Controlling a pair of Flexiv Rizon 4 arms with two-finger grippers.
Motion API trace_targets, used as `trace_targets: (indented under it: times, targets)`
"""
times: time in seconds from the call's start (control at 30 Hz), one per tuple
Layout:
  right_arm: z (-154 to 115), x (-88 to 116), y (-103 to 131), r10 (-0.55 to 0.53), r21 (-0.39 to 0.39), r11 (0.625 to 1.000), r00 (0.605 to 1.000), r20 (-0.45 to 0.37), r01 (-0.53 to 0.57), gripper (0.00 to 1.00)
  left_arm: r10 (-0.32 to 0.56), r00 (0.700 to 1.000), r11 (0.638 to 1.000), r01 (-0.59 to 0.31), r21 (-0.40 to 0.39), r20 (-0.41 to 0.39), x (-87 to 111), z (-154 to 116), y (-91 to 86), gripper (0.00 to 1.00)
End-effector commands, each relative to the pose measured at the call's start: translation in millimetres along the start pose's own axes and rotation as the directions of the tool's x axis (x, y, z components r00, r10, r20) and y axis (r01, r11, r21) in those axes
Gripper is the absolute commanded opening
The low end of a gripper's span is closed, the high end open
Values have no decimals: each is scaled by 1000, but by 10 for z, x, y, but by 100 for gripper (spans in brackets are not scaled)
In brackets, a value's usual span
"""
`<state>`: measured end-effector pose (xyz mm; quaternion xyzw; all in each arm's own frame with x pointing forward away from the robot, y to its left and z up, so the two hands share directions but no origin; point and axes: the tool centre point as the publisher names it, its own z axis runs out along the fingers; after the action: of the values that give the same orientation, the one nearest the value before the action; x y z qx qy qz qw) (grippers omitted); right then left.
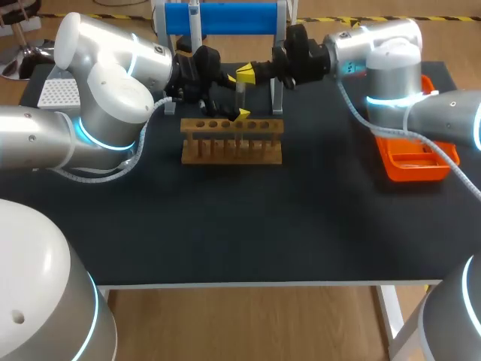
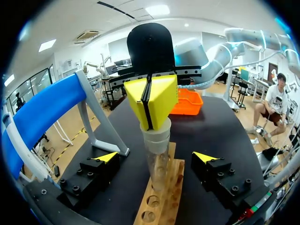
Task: Invert the test tube, pick up the pipette, mount the tip to pipette, aspirate from beaker and dispense into the tube, eject the tip, return the pipette, and cap with the stopper.
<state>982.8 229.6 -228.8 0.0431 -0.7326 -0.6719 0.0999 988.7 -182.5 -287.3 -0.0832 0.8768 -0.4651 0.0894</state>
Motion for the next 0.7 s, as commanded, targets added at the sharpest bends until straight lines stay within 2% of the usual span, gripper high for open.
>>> trace_targets:
  times: [0.03,0.1,0.23,0.37,0.4,0.43,0.47,0.57,0.7]
  targets:
    - [-7,-7,-147,3,4,1000,1000,0,-3,0,0,1000,1000,0,-1,-3,-2,-15,-2,100]
    - [-18,-7,-98,2,-8,1000,1000,4,-2,0,0,1000,1000,0,-1,-3,-2,-15,-2,100]
    - [-60,-16,152,-45,-39,998,999,8,46,0,0,1000,1000,0,-1,-3,-2,-15,-2,100]
    - [-173,3,315,-84,-36,996,996,28,85,2,0,1000,1000,0,-1,-3,-2,-15,-2,100]
    - [-223,9,344,-94,-29,995,995,38,95,36,0,1000,1000,0,-1,-3,-2,-15,-2,100]
    - [-297,40,372,-111,-15,994,992,52,112,96,0,1000,1000,0,-1,-3,-2,-15,-2,100]
    - [-364,63,390,-121,-5,993,991,64,121,100,0,1000,1000,0,-1,-3,-2,-15,-2,100]
    - [-570,117,417,-133,16,991,986,97,132,100,0,1000,1000,0,-1,-3,-2,-15,-2,100]
    - [-927,245,329,-161,110,983,972,172,144,100,0,1000,1000,0,-1,-3,-2,-15,-2,100]
